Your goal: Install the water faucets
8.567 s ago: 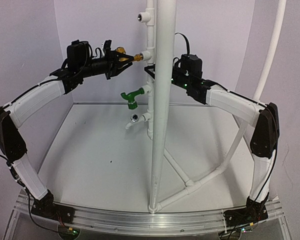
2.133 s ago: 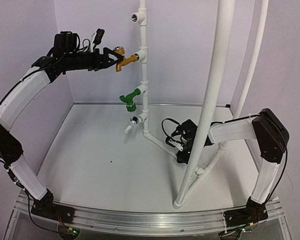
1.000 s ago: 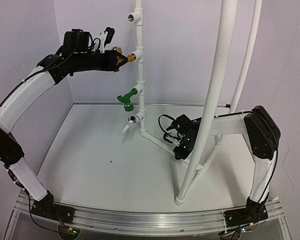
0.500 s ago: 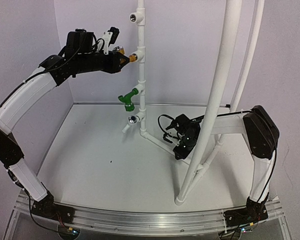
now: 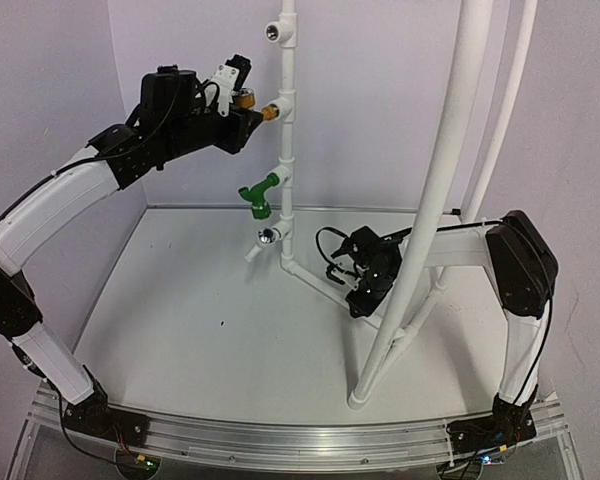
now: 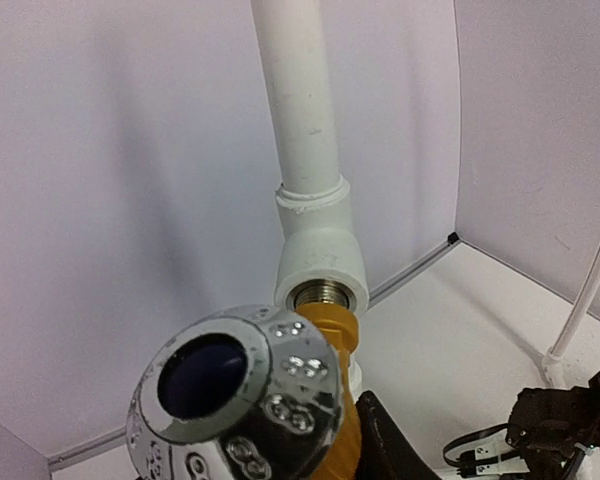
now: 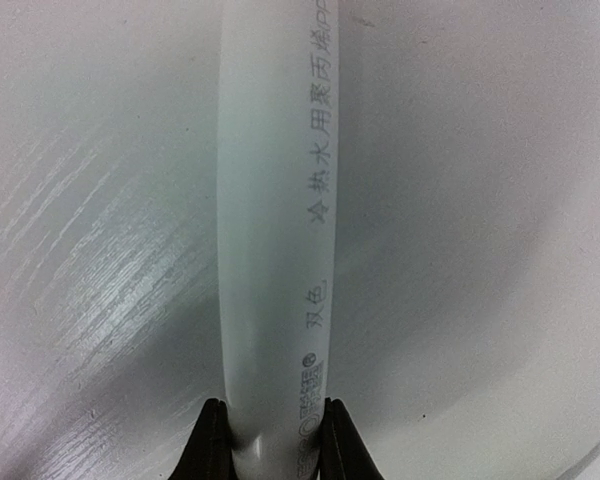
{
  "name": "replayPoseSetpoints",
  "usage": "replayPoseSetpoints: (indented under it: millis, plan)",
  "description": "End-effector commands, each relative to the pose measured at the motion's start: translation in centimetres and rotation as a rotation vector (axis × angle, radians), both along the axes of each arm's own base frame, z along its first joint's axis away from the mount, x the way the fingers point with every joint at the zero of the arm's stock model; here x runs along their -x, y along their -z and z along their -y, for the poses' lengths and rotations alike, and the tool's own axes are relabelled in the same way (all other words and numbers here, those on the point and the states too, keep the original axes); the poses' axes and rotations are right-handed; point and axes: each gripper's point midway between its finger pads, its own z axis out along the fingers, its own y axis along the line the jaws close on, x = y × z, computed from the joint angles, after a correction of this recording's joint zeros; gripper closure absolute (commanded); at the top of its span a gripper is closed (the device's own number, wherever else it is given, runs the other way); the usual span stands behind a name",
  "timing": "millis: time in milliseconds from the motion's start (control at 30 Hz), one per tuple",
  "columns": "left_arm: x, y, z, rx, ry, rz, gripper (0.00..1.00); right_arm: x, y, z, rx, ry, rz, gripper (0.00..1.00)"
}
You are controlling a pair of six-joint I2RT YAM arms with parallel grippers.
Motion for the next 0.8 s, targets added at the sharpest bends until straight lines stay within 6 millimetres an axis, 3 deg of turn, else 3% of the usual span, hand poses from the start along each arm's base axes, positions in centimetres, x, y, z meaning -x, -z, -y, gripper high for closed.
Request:
replayPoseSetpoints:
  millis: [0,233,400,633,767]
  plan:
    - [0.0,3.5,0.5,-0.617,0.0,0.304,1.0,-1.3,-0.6,-3.4,-0.107,-0.055,0.034,1.0]
    - [0.1,4.2,-0.3,-0.735,-0.025,0.391,1.0,-1.3,-0.5,-3.5,-0.108,-0.057,0.031,1.0]
    - [0.9,2.7,-0.3,-0.563,-0.012,0.339,0.98,-1.4,-0.4,-3.5,-0.106,-0.056,0.031,1.0]
    - [2.4,1.9,-0.7,-0.306,0.034,0.191,0.54,-1.6,-0.3,-3.6,-0.107,-0.05,0.031,1.0]
    - [3.2,0.8,-1.9,-0.173,0.022,0.135,0.44,-1.6,-0.4,-3.6,-0.106,-0.051,0.031,1.0]
